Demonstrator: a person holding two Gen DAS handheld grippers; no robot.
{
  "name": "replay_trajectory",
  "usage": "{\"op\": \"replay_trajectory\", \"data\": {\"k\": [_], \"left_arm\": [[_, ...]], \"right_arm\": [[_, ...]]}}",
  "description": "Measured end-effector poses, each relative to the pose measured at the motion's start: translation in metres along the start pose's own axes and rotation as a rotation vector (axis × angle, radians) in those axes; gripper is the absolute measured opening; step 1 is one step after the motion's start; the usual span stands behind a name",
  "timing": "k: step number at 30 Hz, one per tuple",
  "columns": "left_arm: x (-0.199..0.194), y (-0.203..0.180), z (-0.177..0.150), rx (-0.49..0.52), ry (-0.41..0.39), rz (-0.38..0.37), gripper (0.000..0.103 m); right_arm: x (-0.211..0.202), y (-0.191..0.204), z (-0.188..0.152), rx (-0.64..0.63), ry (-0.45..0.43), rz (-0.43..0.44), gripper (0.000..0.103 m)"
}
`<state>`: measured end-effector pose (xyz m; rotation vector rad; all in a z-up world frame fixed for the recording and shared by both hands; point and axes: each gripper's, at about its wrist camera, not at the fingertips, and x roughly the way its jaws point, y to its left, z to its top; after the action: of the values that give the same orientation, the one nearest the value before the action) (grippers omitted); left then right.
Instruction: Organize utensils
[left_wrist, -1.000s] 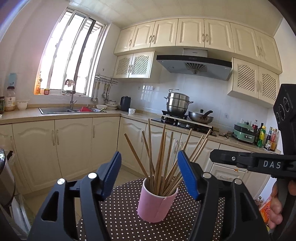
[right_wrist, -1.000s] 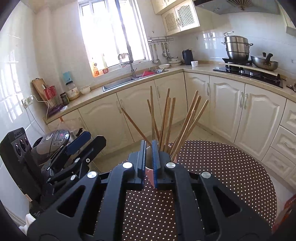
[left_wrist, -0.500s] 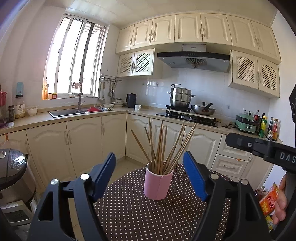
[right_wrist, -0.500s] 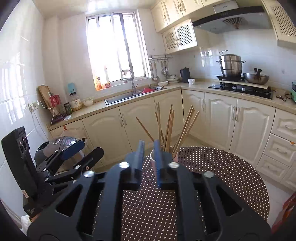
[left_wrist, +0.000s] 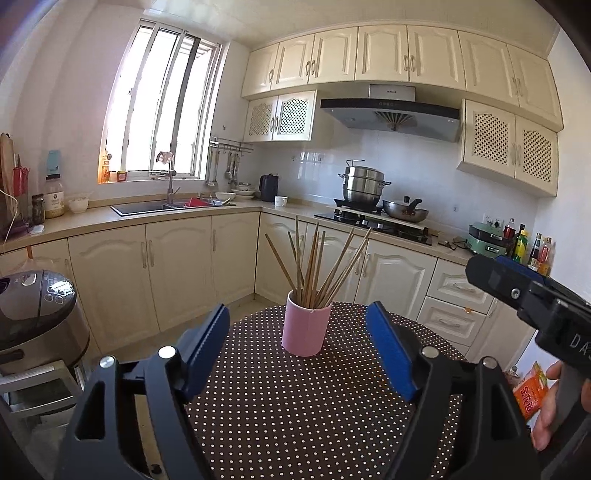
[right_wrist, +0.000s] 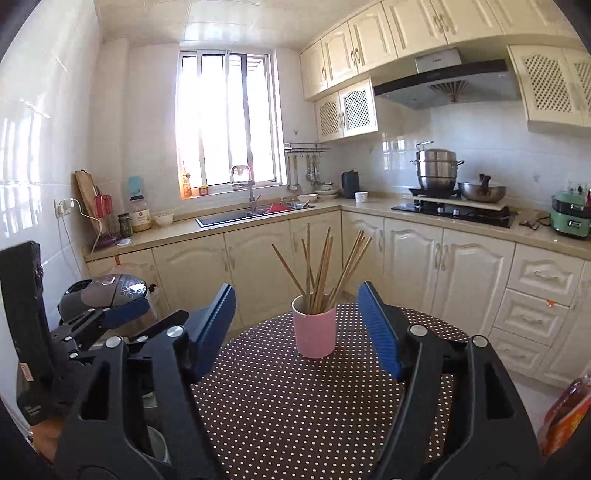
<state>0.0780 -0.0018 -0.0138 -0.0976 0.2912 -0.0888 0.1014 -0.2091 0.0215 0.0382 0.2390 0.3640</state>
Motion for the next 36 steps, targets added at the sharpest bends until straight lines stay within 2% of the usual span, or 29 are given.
{"op": "replay_trajectory", "data": {"k": [8, 20, 27, 36], "left_arm": [[-0.03, -0.009, 0.0, 0.011, -0.034, -0.001, 0.079], [-0.052, -0.013, 0.005, 0.029, -0.084, 0.024, 0.086], [-0.058, -0.018, 0.006, 0.06, -0.097, 0.04, 0.09], [-0.06, -0.021, 0.007, 0.089, -0.12, 0.057, 0.091]], "right_arm": [[-0.034, 0.009, -0.013, -0.04, -0.068, -0.073, 0.088], [-0.057, 0.017, -0.019, -0.085, -0.133, -0.151, 0.092], [-0.062, 0.016, -0.019, -0.079, -0.141, -0.165, 0.093], [-0.064, 0.016, -0.022, -0.08, -0.137, -0.169, 0.093]]}}
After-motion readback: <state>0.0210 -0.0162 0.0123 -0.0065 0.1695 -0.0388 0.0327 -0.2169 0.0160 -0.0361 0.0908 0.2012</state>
